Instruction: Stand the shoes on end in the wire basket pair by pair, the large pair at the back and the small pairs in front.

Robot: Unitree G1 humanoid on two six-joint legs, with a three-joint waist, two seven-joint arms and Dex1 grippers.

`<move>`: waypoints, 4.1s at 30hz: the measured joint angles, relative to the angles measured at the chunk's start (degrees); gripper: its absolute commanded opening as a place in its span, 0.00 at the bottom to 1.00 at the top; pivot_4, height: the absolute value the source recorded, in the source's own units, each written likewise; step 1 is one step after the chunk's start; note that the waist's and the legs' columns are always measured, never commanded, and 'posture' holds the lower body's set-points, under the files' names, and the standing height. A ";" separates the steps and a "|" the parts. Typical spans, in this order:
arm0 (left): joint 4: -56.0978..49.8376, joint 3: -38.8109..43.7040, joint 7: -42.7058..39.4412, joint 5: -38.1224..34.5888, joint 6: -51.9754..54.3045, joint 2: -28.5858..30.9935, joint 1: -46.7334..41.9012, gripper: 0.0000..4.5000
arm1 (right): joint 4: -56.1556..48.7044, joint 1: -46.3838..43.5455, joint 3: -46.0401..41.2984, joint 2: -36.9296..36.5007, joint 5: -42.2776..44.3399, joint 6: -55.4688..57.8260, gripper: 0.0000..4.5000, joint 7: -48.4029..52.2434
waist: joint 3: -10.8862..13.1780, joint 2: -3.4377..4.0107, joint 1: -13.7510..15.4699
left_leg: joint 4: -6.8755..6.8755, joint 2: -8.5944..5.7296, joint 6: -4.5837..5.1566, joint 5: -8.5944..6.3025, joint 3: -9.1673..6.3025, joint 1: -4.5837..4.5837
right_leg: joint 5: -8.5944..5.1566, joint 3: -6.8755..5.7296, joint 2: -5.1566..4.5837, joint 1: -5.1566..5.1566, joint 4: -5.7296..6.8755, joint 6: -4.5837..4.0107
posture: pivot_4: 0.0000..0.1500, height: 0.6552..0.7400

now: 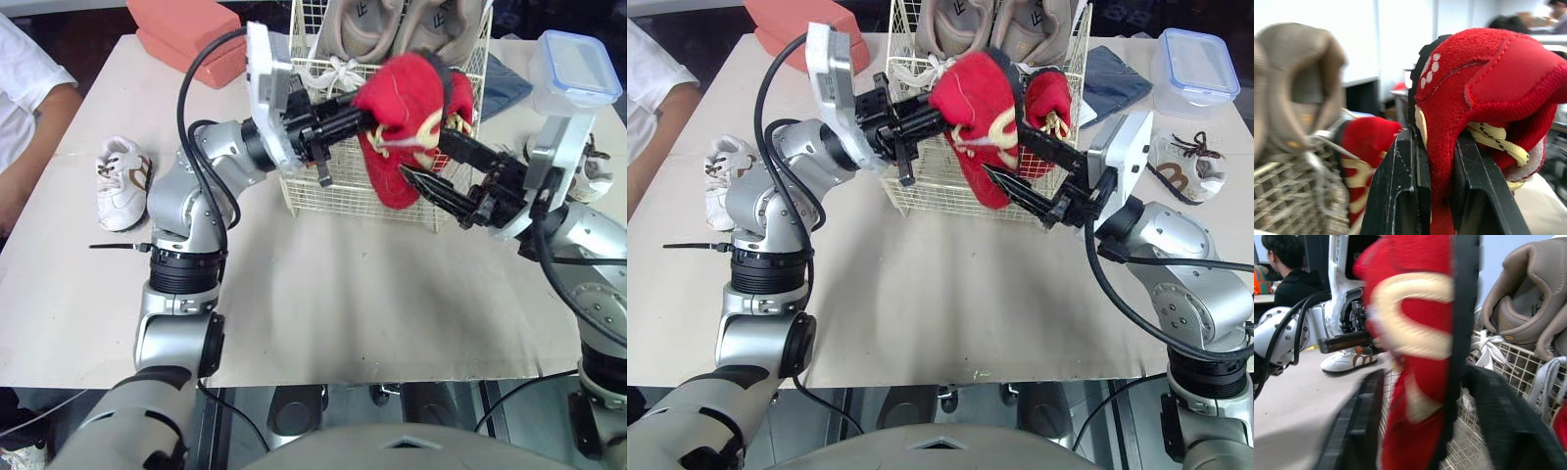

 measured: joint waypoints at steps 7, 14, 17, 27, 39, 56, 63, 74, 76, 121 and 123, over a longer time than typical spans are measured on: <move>-3.12 5.78 15.19 4.77 -3.67 -2.67 0.09 0.05 | -1.30 1.88 -4.08 1.04 -0.20 -2.30 0.99 -2.89 | 0.00 0.00 0.34 | 0.01 -0.03 0.00 0.00 -0.01 -0.03 | 0.00 -0.01 -0.05 0.02 -0.01 0.00 | 1.00 0.36; -5.34 5.90 24.58 12.56 -9.42 -6.25 1.01 0.05 | -1.42 4.71 -4.63 1.04 -0.24 -3.15 0.99 -3.64 | 0.00 0.00 0.14 | -0.01 -0.04 0.00 0.00 0.00 0.01 | 0.01 -0.01 -0.03 0.01 0.01 0.00 | 1.00 0.36; -5.55 4.14 25.15 15.89 -11.05 -6.17 3.32 0.05 | -1.86 5.61 -4.78 1.03 -0.21 -3.42 0.99 -4.01 | 0.00 0.00 0.03 | -0.01 -0.03 0.00 0.00 0.01 0.02 | 0.00 0.00 -0.02 0.01 0.01 0.00 | 1.00 0.36; -5.16 1.36 28.00 21.45 -9.82 -6.53 9.85 0.05 | -3.16 6.79 -5.37 1.03 -0.19 -3.61 0.99 -5.34 | 0.00 0.00 0.06 | -0.01 -0.01 0.00 0.00 0.00 0.01 | 0.00 0.00 -0.03 0.00 0.01 0.00 | 1.00 0.36; -5.24 0.48 28.12 19.69 -1.38 -7.63 10.96 0.16 | -3.14 6.79 -5.39 1.03 -0.22 -3.67 1.00 -5.86 | -0.07 0.10 -0.03 | -0.07 0.01 0.00 0.00 0.06 0.10 | 0.00 0.08 -0.02 0.01 0.02 0.00 | 1.00 0.36; -10.78 2.44 28.08 15.30 1.59 -6.55 14.63 0.99 | -2.87 9.43 -7.22 0.39 -0.23 -4.46 1.00 -4.64 | -0.09 0.15 -0.05 | -0.07 0.04 0.00 -0.01 0.20 0.31 | -0.01 0.25 0.01 0.08 0.12 0.01 | 1.00 0.36; -16.47 7.49 23.66 9.25 2.21 -1.10 17.74 0.99 | 4.36 14.42 -16.50 -1.74 -1.64 -8.02 1.00 -2.76 | -0.09 0.14 0.06 | -0.05 0.04 0.00 -0.01 0.17 0.21 | -0.01 0.19 0.00 0.05 0.07 0.01 | 1.00 0.36; -16.05 6.47 1.57 -4.30 7.90 12.33 8.17 0.99 | 35.08 13.09 -21.98 -10.71 -13.41 -13.54 1.00 1.57 | -0.08 0.18 0.04 | -0.06 -0.03 0.00 -0.01 0.23 0.25 | -0.06 0.22 0.01 0.06 0.07 0.08 | 1.00 0.36; -15.74 5.54 0.23 -5.37 9.73 13.18 7.48 0.99 | 40.17 11.86 -22.00 -11.62 -14.22 -14.86 1.00 2.79 | -0.07 0.20 -0.14 | -0.10 -0.02 0.00 -0.01 0.29 0.29 | -0.07 0.28 0.03 0.05 0.08 0.10 | 1.00 0.36; -23.69 7.90 11.58 -29.91 30.62 24.10 6.00 1.00 | 97.60 -20.19 -17.38 -20.30 -25.98 -29.87 0.00 21.10 | 0.04 0.36 -0.13 | -0.16 0.04 -0.05 0.02 0.56 0.50 | -0.01 0.54 -0.05 0.07 0.14 0.02 | 1.00 0.36; -23.25 6.95 10.35 -28.92 30.01 24.01 5.84 1.00 | 88.36 -16.40 -19.43 -20.28 -22.89 -28.46 0.00 21.95 | 0.09 0.47 -0.10 | -0.16 0.04 -0.05 0.02 0.56 0.50 | -0.01 0.56 -0.05 0.07 0.15 0.02 | 1.00 0.36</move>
